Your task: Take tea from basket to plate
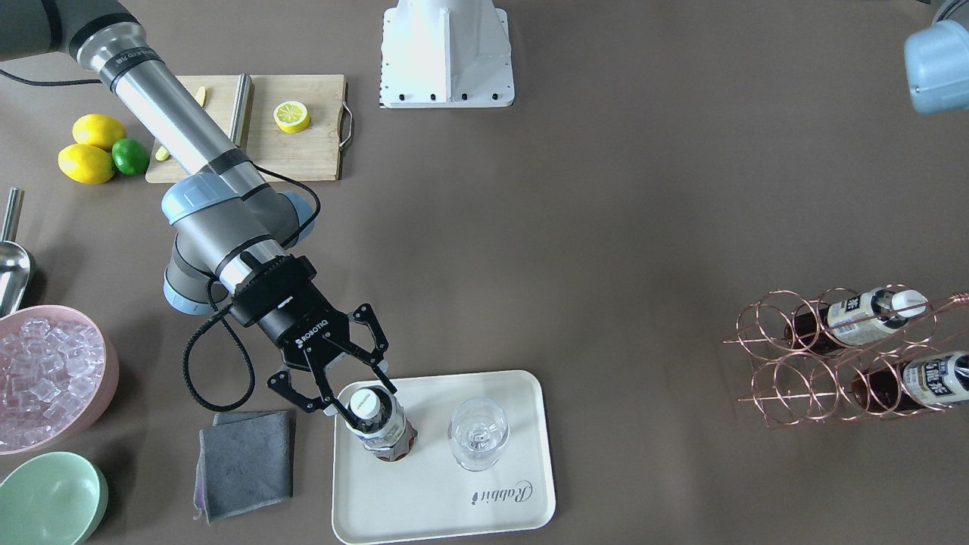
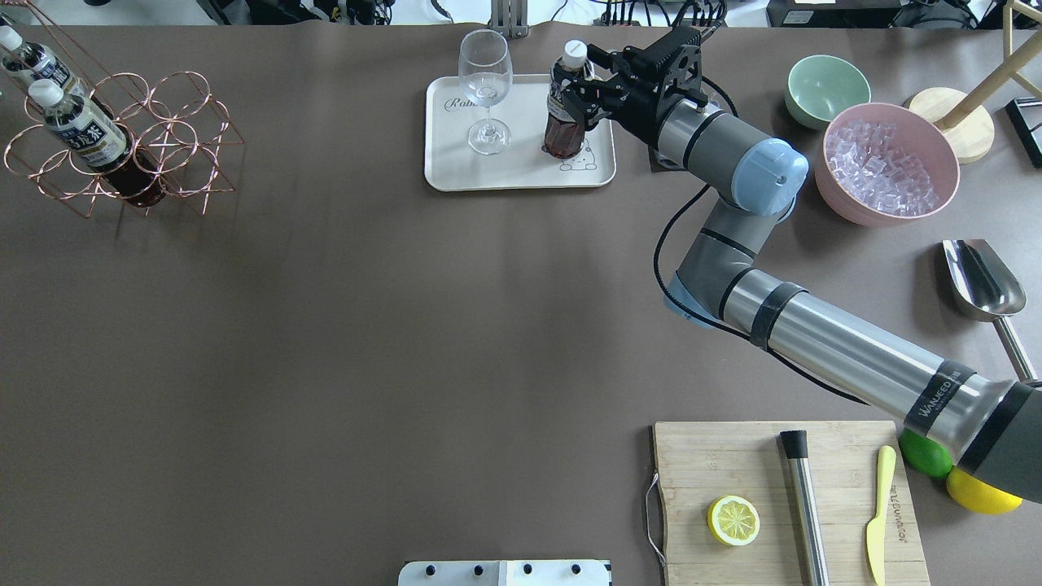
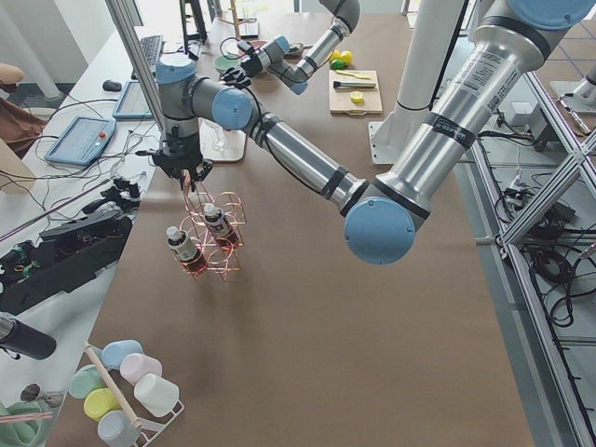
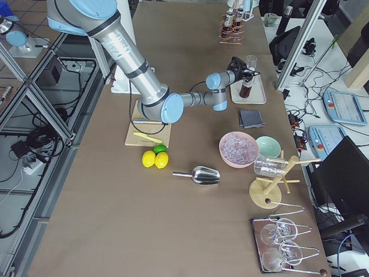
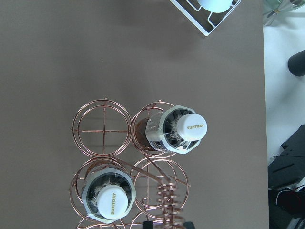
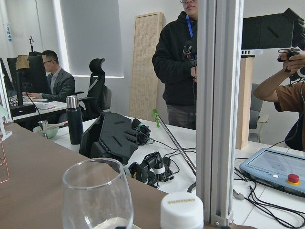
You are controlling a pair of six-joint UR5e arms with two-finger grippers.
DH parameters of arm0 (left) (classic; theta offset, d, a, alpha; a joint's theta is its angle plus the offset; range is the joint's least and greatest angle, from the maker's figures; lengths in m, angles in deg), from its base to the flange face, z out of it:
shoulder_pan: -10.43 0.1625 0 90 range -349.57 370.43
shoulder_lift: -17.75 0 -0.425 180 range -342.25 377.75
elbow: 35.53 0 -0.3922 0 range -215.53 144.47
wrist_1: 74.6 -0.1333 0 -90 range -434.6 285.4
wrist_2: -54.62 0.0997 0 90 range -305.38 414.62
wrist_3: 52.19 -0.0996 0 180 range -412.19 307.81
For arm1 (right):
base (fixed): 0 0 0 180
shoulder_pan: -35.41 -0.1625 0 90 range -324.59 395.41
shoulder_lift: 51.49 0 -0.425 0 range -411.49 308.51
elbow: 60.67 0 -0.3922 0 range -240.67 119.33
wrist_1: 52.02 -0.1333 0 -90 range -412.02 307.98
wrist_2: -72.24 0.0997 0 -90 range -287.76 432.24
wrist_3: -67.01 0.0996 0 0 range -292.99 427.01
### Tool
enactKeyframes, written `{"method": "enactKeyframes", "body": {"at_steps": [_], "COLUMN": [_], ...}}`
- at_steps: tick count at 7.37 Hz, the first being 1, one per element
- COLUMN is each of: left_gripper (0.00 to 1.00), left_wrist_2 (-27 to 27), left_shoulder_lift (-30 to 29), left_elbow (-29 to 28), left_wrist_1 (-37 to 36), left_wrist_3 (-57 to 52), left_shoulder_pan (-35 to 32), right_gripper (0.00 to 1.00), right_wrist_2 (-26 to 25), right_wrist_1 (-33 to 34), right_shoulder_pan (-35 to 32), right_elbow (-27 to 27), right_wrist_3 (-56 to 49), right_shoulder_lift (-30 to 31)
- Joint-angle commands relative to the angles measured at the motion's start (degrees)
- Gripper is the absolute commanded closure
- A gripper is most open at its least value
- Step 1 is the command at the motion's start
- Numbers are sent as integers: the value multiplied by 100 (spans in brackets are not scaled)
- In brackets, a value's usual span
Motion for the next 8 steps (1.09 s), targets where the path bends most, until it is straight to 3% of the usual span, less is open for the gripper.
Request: {"method": "enactKeyframes", "body": {"at_steps": [1,2,5,6,7,8], "left_gripper": [100,100,100,100,100,100], "left_wrist_2": [1,1,1,1,1,9], "left_shoulder_lift": [-32,-49,-93,-93,-85,-85], "left_elbow": [-743,-876,-1000,-992,-992,-983], "left_wrist_1": [621,693,799,799,799,773], "left_wrist_3": [-196,-231,-434,-312,-276,-258], "left_shoulder_pan": [-143,-197,-241,-241,-241,-241], "right_gripper": [0,0,0,0,0,0], "right_wrist_2": [25,112,1427,1823,2514,3408], "right_wrist_1": [159,247,967,1281,1789,2760], "right_shoulder_pan": [-152,-301,-776,-873,-1022,-1171], "right_elbow": [-17,-34,-920,-922,-940,-1070], "right_wrist_3": [452,452,452,461,452,382], "right_shoulder_lift": [14,14,443,480,480,472]}}
